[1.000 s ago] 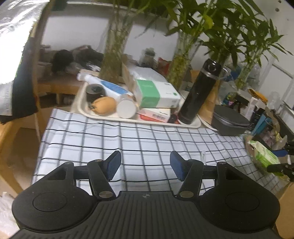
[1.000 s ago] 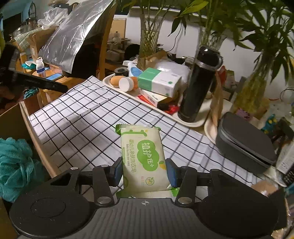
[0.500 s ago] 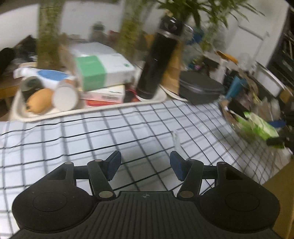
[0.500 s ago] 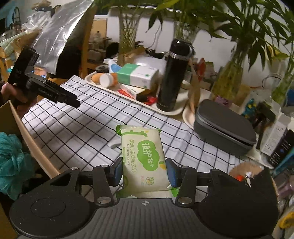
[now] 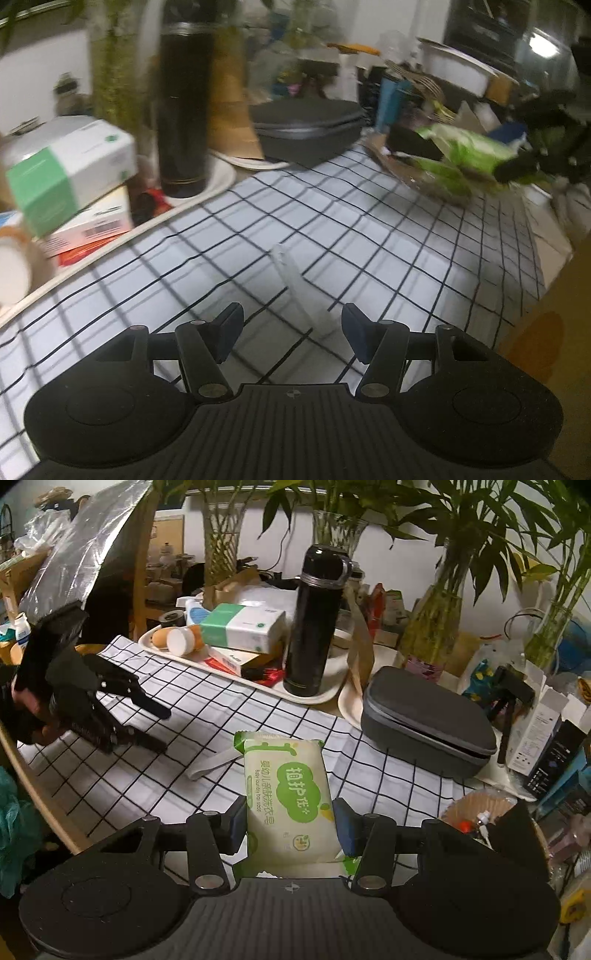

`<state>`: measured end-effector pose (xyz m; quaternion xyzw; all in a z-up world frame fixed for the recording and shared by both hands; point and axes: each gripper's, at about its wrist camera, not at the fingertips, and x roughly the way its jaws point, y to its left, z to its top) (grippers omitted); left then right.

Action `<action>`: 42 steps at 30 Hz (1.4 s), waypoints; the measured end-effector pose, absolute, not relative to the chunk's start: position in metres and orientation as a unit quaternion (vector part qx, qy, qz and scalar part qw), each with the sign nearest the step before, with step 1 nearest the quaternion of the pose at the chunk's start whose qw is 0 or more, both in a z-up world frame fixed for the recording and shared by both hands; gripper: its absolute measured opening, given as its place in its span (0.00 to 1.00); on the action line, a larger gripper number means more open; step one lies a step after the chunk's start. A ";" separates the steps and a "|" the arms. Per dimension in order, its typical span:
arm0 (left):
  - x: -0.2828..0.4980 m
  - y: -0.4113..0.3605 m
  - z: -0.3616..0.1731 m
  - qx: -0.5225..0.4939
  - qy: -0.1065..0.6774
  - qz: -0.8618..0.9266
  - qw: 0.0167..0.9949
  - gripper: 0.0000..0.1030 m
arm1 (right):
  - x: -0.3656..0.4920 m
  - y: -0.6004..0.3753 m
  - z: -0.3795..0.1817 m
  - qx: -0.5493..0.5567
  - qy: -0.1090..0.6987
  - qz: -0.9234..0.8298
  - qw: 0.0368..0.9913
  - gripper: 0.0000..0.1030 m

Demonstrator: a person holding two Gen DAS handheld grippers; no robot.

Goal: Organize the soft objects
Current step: 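Lift the wipes pack with the right tool while the left tool grasps another white strip, then carry the wipes pack into the box and open the right tool while the left tool holds the strip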

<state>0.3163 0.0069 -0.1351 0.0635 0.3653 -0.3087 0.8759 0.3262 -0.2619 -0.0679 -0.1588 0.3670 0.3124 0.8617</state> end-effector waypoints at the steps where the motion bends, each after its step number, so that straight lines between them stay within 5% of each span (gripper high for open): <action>1: 0.319 0.004 -0.137 0.066 0.366 -0.313 0.874 0.56 | 0.328 -0.261 -0.068 -0.158 0.367 0.313 0.862 0.50; 12: 0.339 -0.026 -0.166 0.109 0.359 -0.347 0.859 0.54 | 0.335 -0.254 -0.073 -0.165 0.373 0.320 0.855 0.50; 14: 0.338 -0.029 -0.167 0.121 0.353 -0.340 0.863 0.44 | 0.336 -0.254 -0.073 -0.164 0.373 0.319 0.856 0.50; 16: 0.336 -0.030 -0.166 0.144 0.347 -0.328 0.867 0.17 | 0.337 -0.254 -0.074 -0.166 0.373 0.319 0.855 0.50; 17: 0.337 -0.029 -0.165 0.147 0.348 -0.329 0.865 0.15 | 0.336 -0.253 -0.074 -0.168 0.373 0.320 0.855 0.50; 27: 0.339 -0.020 -0.161 0.140 0.372 -0.333 0.855 0.13 | 0.334 -0.250 -0.079 -0.185 0.375 0.318 0.851 0.49; 30: 0.340 -0.014 -0.157 0.129 0.377 -0.326 0.858 0.00 | 0.335 -0.250 -0.080 -0.182 0.377 0.318 0.851 0.49; 42: 0.335 0.005 -0.140 0.094 0.385 -0.316 0.862 0.06 | 0.333 -0.251 -0.074 -0.162 0.367 0.318 0.859 0.49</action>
